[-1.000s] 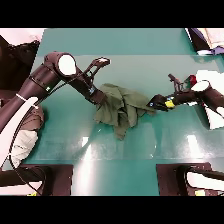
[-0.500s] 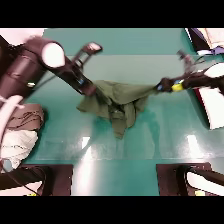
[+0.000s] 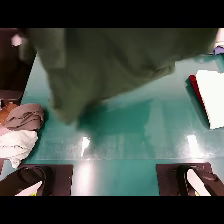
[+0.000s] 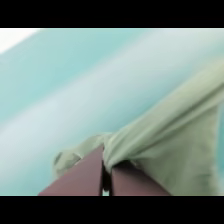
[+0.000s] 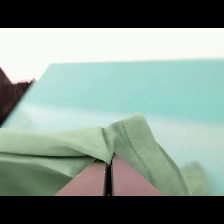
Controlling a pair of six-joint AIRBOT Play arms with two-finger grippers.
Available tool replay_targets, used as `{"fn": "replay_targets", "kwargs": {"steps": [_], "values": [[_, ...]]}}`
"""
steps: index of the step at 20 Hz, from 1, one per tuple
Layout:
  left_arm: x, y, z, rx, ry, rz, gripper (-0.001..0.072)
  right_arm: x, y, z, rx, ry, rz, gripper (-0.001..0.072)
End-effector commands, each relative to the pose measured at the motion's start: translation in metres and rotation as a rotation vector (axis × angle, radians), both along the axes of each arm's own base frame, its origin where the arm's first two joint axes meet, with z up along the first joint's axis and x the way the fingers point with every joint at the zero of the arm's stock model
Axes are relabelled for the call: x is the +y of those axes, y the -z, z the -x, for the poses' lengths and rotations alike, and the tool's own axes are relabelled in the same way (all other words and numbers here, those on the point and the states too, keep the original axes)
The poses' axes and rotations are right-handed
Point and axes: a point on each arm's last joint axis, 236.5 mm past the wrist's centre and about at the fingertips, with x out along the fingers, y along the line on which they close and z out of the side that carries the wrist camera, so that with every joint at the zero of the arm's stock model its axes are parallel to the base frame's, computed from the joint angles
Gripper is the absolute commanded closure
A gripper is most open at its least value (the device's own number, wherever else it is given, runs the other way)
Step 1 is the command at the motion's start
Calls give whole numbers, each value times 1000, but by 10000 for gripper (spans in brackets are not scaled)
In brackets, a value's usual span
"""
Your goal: Fold the shirts.
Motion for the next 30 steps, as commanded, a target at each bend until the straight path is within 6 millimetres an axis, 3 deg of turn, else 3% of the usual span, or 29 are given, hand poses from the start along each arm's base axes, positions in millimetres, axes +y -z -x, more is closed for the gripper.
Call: {"fn": "replay_targets", "kwargs": {"steps": [1, 4, 7, 10, 12, 16, 18, 20, 22, 24, 26, 29, 30], "values": [[27, -67, 50, -183, 14, 116, 680, -9, -60, 60, -157, 122, 72, 698], [19, -102, 85, -287, 111, 228, 680, -23, -74, 85, -164, 238, 133, 698], [5, -118, 101, -316, 193, 296, 680, -42, -76, 91, -104, 351, 122, 699], [3, -96, 74, -267, 142, 236, 680, -59, -55, 76, 51, 357, 59, 700], [4, -55, 30, -184, 54, 121, 681, -76, -24, 59, 207, 338, 2, 700], [-15, 46, -56, 48, -43, -105, 681, -95, 69, 13, 537, 233, -123, 700], [-33, 104, -94, 181, -40, -192, 681, -93, 130, -12, 706, 205, -79, 700], [-35, 164, -132, 326, -67, -210, 680, -86, 187, -35, 823, 202, 37, 700], [-33, 220, -162, 472, -71, -151, 680, -65, 231, -61, 865, 161, 133, 699], [-27, 263, -187, 572, -84, -77, 680, -43, 262, -93, 836, 127, 183, 699], [-18, 287, -207, 605, -113, -31, 679, -25, 283, -124, 784, 108, 204, 698], [-8, 291, -227, 565, -142, -8, 679, -11, 301, -159, 721, 104, 198, 697], [-6, 288, -230, 546, -148, -8, 558, -11, 305, -166, 710, 107, 195, 696]]}}
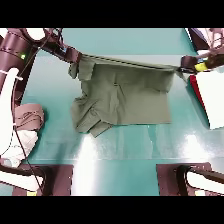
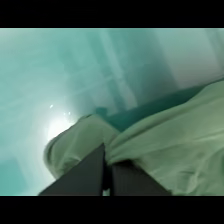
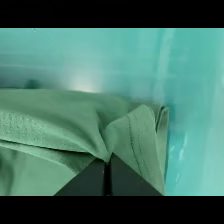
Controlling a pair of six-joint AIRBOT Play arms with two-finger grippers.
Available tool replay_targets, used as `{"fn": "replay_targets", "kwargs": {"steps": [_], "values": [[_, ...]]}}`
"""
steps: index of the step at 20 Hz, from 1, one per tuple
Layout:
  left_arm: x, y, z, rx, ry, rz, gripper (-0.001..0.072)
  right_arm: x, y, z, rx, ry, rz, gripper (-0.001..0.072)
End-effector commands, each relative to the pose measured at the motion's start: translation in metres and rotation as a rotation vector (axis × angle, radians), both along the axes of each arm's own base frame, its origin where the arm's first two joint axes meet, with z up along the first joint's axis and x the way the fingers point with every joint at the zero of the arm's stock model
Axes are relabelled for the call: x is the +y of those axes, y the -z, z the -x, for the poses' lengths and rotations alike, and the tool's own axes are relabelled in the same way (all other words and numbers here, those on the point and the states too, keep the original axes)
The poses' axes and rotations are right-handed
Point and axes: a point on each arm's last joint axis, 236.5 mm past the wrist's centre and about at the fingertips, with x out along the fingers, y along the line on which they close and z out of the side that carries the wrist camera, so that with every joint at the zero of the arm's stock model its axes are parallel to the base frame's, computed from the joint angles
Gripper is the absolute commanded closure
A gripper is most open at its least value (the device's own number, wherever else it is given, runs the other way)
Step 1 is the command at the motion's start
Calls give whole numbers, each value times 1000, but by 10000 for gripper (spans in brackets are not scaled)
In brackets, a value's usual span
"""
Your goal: Fold the shirts.
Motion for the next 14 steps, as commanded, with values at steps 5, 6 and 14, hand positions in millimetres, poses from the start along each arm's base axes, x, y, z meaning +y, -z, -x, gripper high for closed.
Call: {"fn": "replay_targets", "kwargs": {"steps": [5, 6, 14], "values": [[47, 28, 6, 141, -119, -7, 98, 3, 23, -29, -38, 11, -1, 242], [58, 35, 16, 198, -143, -15, 98, -2, 17, -24, -40, 21, 0, 248], [64, 56, 67, 408, -140, -3, 101, -11, -40, 16, -101, 28, 7, 270]]}}
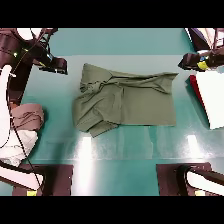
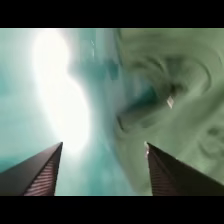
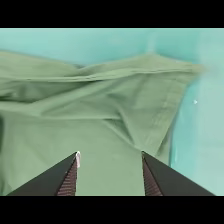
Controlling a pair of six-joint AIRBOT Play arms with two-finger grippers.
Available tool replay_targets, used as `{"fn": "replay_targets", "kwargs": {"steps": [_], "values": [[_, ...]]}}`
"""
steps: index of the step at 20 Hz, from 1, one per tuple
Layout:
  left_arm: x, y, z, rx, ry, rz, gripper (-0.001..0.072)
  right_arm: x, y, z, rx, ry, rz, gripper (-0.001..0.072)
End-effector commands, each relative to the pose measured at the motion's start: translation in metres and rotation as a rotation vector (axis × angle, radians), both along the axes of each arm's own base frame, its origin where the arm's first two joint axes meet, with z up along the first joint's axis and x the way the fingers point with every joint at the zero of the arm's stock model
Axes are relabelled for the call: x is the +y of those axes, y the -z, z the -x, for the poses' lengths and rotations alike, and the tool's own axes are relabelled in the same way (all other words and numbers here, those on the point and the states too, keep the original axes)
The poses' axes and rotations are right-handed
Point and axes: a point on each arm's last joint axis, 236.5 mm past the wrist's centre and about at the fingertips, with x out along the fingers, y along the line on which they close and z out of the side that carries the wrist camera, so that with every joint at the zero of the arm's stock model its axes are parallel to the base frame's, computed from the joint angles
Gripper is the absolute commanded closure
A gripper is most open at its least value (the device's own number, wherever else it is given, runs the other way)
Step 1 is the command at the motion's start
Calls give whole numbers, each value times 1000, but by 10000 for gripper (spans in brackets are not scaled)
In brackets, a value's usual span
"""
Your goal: Fold the shirts.
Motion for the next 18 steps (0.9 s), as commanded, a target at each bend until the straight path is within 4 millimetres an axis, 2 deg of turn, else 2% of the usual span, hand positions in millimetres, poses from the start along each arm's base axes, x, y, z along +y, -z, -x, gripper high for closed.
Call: {"fn": "replay_targets", "kwargs": {"steps": [1, 2, 6, 7, 9, 11, 14, 16, 18], "values": [[1, 13, 32, 83, 1, 13, 189, 0, -18, 18, -13, -7, 2, 269], [3, 19, 44, 82, -2, 14, 227, 1, -22, 20, -21, -7, 3, 270], [4, 58, 119, 103, -67, 63, 222, 1, -33, 24, -48, -7, 5, 269], [1, 71, 140, 120, -93, 91, 199, 1, -33, 24, -47, -8, 4, 269], [-15, 94, 175, 156, -131, 188, 199, 1, -30, 28, -27, -11, 4, 270], [-33, 112, 199, 196, -170, 286, 199, 2, -29, 28, -24, -11, 4, 270], [-46, 142, 222, 274, -232, 360, 200, 2, -28, 31, -12, -14, 4, 270], [-47, 154, 226, 275, -265, 377, 200, 2, -26, 32, -2, -16, 4, 270], [-47, 158, 223, 260, -279, 380, 200, 2, -26, 32, -2, -16, 4, 270]]}}
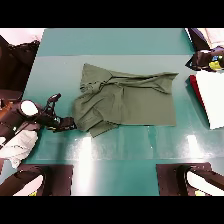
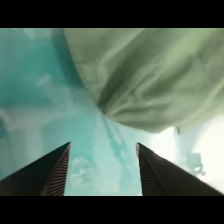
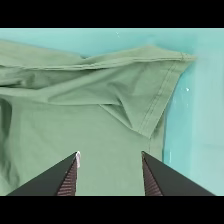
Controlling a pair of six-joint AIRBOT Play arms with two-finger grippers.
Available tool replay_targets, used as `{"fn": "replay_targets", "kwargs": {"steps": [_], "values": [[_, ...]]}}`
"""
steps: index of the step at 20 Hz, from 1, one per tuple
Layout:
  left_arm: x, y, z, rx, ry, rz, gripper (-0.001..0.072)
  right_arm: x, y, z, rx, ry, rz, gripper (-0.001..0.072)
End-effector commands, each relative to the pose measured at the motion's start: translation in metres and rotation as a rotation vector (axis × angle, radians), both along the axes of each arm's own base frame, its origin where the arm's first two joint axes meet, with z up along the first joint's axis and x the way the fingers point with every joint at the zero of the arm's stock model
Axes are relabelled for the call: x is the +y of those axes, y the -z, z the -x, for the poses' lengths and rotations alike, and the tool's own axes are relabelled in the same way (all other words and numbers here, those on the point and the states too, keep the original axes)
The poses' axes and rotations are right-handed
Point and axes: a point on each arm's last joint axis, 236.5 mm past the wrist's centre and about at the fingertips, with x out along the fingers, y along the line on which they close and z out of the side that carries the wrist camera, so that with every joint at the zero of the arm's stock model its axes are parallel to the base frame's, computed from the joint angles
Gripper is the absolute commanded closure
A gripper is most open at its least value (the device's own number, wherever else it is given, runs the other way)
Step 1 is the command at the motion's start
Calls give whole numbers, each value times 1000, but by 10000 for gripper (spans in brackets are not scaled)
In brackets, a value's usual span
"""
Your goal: Fold the shirts.
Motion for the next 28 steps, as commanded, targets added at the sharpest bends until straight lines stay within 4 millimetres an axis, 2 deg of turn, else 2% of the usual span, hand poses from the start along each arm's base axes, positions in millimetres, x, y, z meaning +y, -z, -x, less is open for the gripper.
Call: {"fn": "replay_targets", "kwargs": {"steps": [1, 7, 14, 26, 27, 28], "values": [[-6, 12, -1, -15, -69, 42, 200, 0, 1, 2, 8, -2, 0, 270], [-9, 7, -29, -106, -142, 71, 201, 1, 2, 3, 15, -3, 0, 270], [-27, 5, -32, -151, -109, 72, 211, 1, 3, 5, 26, -5, 0, 270], [-20, 11, -22, -98, -123, 35, 211, 1, 9, 13, 66, -12, 0, 270], [-19, 11, -23, -102, -125, 35, 259, 1, 9, 13, 67, -12, 0, 270], [-19, 11, -24, -106, -126, 35, 374, 1, 9, 13, 67, -12, 0, 270]]}}
